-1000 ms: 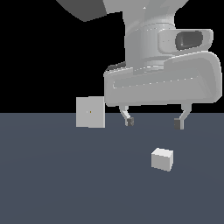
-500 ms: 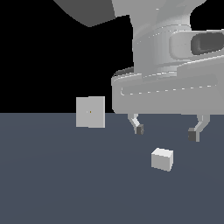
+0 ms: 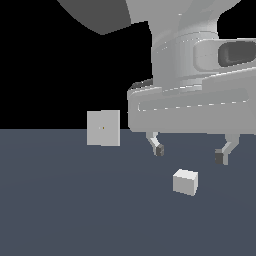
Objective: Plug the charger into the wall socket.
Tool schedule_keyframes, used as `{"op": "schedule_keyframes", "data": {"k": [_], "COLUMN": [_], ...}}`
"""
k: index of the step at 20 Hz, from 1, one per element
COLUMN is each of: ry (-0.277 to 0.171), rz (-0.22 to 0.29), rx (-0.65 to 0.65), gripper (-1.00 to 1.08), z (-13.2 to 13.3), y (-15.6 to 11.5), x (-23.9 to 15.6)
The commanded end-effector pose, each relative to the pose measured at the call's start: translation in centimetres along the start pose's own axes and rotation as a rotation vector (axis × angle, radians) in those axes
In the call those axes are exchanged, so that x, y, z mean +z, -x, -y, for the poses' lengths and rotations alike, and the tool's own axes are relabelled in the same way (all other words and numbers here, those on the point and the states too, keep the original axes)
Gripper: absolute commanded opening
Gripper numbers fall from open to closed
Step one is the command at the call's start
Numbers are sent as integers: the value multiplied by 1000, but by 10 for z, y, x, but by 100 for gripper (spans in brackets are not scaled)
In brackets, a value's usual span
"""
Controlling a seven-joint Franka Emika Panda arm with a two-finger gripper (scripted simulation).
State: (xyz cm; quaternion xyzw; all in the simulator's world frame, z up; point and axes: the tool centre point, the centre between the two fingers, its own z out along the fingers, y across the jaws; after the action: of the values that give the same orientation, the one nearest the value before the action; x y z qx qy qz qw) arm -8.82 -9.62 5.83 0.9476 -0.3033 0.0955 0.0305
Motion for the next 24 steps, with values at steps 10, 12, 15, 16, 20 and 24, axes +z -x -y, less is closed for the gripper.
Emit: {"op": "schedule_keyframes", "data": {"k": [10,12,15,16,20,24], "ry": [-1,-1,-1,-1,-1,-1], "rz": [1,1,1,1,1,1], "rx": [0,0,0,0,0,0], "gripper": [100,100,100,-100,-100,-100], "z": [0,0,0,0,0,0], "y": [9,10,10,10,10,10], "x": [40,43,46,46,46,46]}}
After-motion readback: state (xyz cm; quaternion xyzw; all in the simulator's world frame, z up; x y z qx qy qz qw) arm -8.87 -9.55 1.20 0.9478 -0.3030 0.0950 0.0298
